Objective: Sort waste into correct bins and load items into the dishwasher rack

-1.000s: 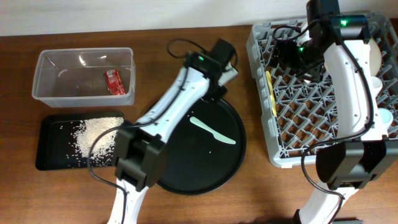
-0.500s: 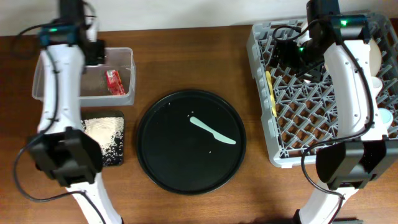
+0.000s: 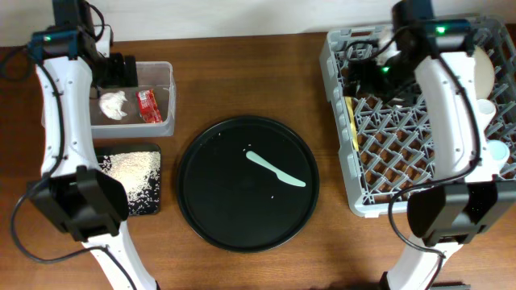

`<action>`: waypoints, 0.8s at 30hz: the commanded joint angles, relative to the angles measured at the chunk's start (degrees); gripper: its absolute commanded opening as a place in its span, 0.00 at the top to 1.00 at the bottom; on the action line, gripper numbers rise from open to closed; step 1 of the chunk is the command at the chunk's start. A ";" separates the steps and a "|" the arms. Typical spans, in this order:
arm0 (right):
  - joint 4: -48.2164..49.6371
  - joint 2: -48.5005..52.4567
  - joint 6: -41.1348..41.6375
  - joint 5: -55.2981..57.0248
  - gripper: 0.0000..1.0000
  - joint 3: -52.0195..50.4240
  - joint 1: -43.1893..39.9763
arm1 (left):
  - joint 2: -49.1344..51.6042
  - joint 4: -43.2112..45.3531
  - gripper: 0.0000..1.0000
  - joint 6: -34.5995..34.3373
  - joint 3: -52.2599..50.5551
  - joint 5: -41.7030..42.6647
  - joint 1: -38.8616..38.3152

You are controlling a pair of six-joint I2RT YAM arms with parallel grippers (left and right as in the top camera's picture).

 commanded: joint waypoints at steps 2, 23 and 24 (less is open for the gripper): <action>-0.24 0.00 -5.70 -1.14 0.02 -0.04 6.67 | -10.45 -3.17 0.01 -1.40 4.02 0.20 0.35; 7.89 0.04 -19.19 -16.55 0.32 -40.44 14.67 | -26.62 -15.17 0.01 -4.42 3.98 0.20 0.35; 9.68 0.04 -19.21 -16.13 0.35 -41.99 15.21 | -26.62 -15.13 0.01 -4.42 3.93 0.20 0.35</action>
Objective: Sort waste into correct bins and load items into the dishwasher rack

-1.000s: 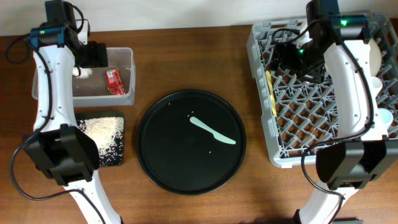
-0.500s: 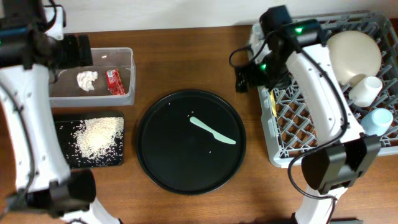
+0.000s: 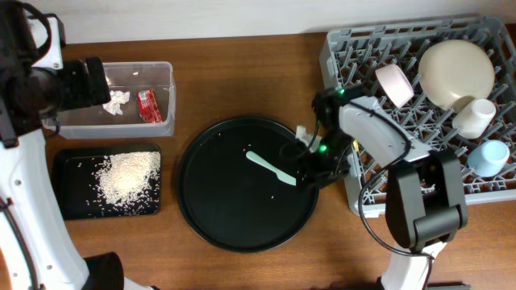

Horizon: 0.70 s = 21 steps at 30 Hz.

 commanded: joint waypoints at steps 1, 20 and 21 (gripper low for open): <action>5.22 -0.13 -1.73 -0.22 0.37 -4.98 2.14 | -0.57 0.87 0.01 -0.79 0.46 0.17 0.35; 19.54 1.73 1.14 8.41 0.38 -7.50 4.63 | -0.57 2.58 0.01 -0.79 0.46 0.17 0.35; 19.78 1.88 1.14 8.41 0.38 -7.50 4.63 | -0.57 2.58 0.01 -0.79 0.46 0.17 0.35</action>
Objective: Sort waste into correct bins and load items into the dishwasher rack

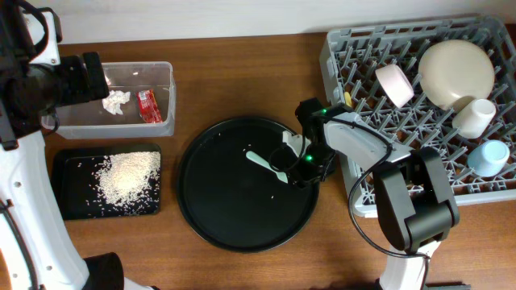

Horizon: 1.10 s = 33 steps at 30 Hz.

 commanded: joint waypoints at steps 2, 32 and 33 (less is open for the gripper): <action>0.66 1.31 0.57 1.38 0.38 -0.31 0.33 | -0.35 0.11 0.01 -0.39 0.46 0.17 0.35; -1.55 5.01 -0.09 -4.74 0.59 -0.68 0.33 | -0.35 0.11 0.01 -0.39 0.46 0.17 0.35; -1.97 5.18 -0.13 -6.67 0.73 -0.57 0.33 | -0.35 0.11 0.01 -0.39 0.46 0.17 0.35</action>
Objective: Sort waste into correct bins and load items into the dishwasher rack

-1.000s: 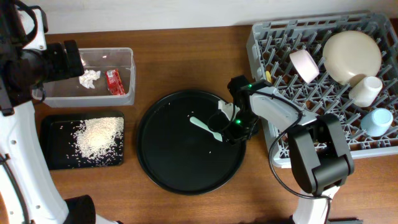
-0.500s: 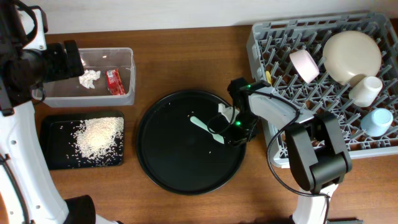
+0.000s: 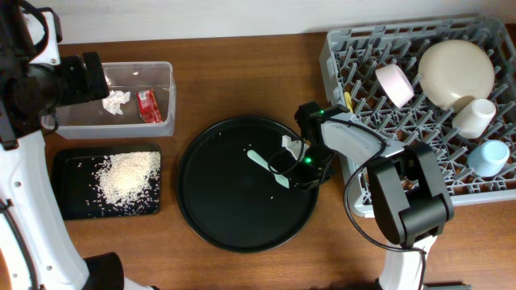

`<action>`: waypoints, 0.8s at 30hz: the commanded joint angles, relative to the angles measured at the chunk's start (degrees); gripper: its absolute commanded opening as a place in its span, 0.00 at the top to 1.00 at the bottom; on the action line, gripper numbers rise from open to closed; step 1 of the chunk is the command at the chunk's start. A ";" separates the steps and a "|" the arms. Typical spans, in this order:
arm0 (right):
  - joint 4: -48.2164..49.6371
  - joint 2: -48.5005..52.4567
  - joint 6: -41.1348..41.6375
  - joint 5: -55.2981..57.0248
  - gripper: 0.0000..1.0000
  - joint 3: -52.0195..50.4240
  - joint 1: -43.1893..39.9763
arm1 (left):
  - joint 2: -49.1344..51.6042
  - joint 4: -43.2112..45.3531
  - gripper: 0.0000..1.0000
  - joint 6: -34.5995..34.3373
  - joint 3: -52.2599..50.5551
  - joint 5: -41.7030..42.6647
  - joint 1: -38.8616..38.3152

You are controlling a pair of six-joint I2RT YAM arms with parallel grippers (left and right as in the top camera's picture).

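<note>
A pale green plastic knife (image 3: pixel 266 167) lies on the round black tray (image 3: pixel 218 217) at mid-table. My right gripper (image 3: pixel 292 161) is low over the tray's right side at the knife's right end. Its fingers look spread, and a white fingertip (image 3: pixel 288 142) shows just above the knife. My left gripper (image 3: pixel 89 79) hangs over the left edge of the clear bin (image 3: pixel 165 121); its jaws are hidden in the dark block. The grey dishwasher rack (image 3: pixel 347 56) stands at the right.
The clear bin holds a crumpled tissue (image 3: pixel 118 100) and a red wrapper (image 3: pixel 147 105). A black rectangular tray (image 3: pixel 68 205) carries spilled rice. In the rack are a pink bowl (image 3: pixel 394 84), a beige plate (image 3: pixel 455 71), a white cup (image 3: pixel 476 115) and a blue cup (image 3: pixel 487 156).
The right gripper has edged slightly left and down at the knife's end. The knife has turned a little, its right end now lower. The left arm has not moved.
At first my left gripper was over the clear bin and the right one over the rack's back left. Then the left stood at the bin's left edge and the right was at the tray's right rim. Since then the right gripper has closed in on the knife's end.
</note>
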 commanded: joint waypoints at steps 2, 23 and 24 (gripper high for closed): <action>-7.91 2.43 -9.90 -18.32 0.88 3.21 0.24 | -0.35 0.13 0.01 -0.39 0.46 0.17 0.35; -10.23 -1.31 1.64 18.45 0.52 7.96 15.61 | -0.35 0.13 0.01 -0.39 0.46 0.17 0.35; -8.72 -1.22 2.43 20.94 0.46 6.73 17.70 | -0.35 0.13 0.01 -0.39 0.46 0.17 0.35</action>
